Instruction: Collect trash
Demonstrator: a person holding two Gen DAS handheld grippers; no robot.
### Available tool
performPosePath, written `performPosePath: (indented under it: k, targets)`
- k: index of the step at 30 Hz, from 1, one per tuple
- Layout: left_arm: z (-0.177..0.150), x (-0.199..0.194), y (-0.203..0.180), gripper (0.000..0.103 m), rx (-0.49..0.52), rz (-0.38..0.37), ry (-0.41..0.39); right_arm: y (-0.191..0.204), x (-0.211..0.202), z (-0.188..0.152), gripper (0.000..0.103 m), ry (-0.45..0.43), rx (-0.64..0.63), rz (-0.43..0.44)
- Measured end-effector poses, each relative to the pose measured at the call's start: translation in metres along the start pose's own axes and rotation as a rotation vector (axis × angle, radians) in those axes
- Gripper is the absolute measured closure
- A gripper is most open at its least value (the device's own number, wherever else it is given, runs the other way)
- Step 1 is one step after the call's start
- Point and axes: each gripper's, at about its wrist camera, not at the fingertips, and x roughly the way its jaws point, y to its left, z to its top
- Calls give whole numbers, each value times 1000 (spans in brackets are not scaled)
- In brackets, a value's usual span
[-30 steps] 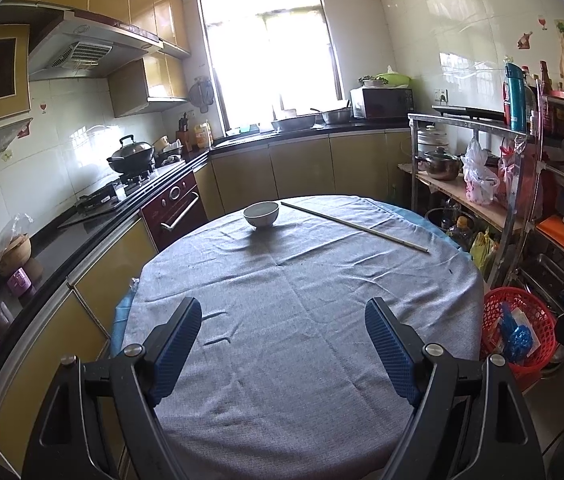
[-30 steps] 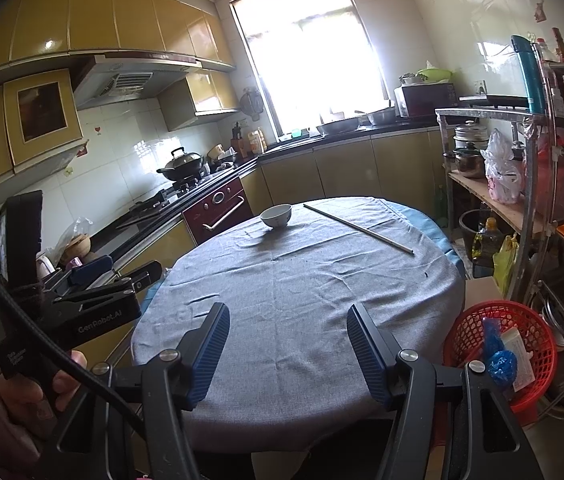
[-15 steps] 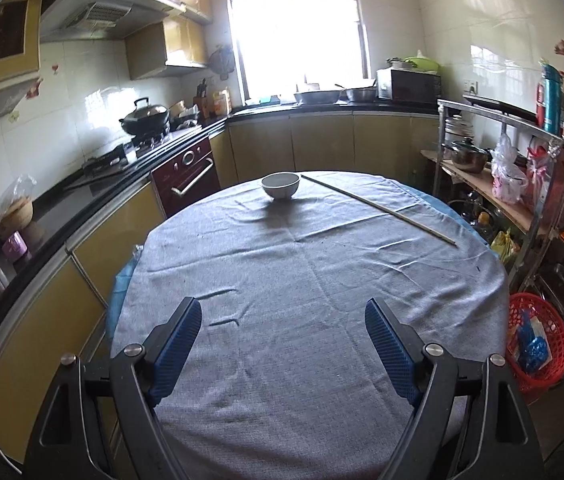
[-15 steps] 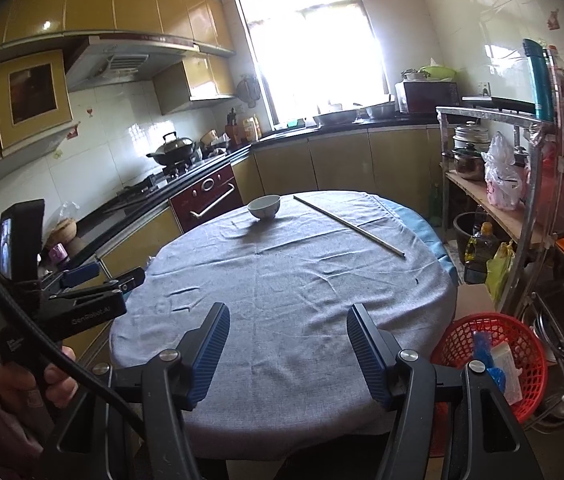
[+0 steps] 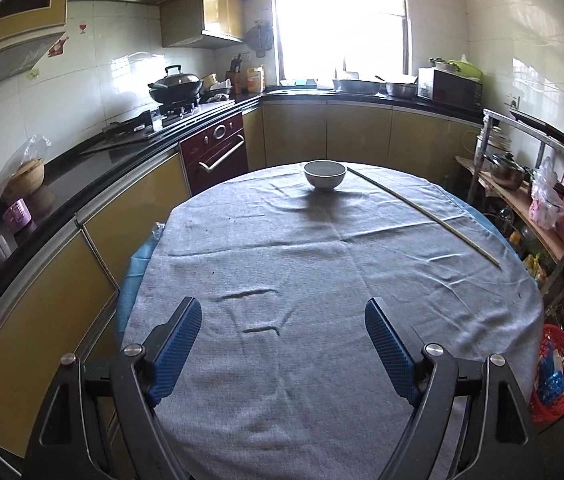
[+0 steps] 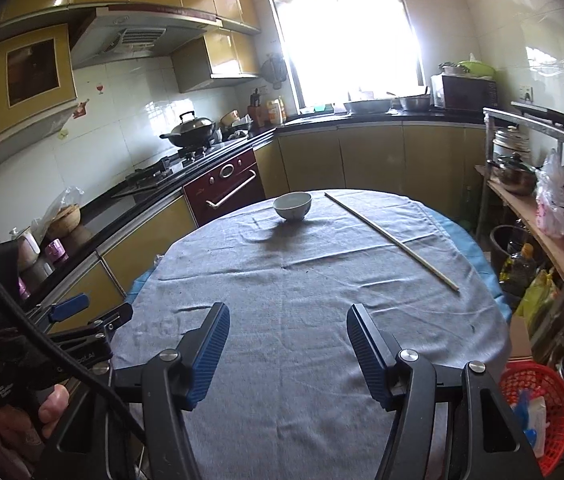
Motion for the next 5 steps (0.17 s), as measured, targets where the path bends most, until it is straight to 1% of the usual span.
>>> performPosePath:
  k: [3,5]
  targets:
    - [1,21,6,19,-5,9,30,-1,27,1,38,21,12,3]
    - [-1,41,9,19,-8,18,66,-7,49,-2,38,49,34,0]
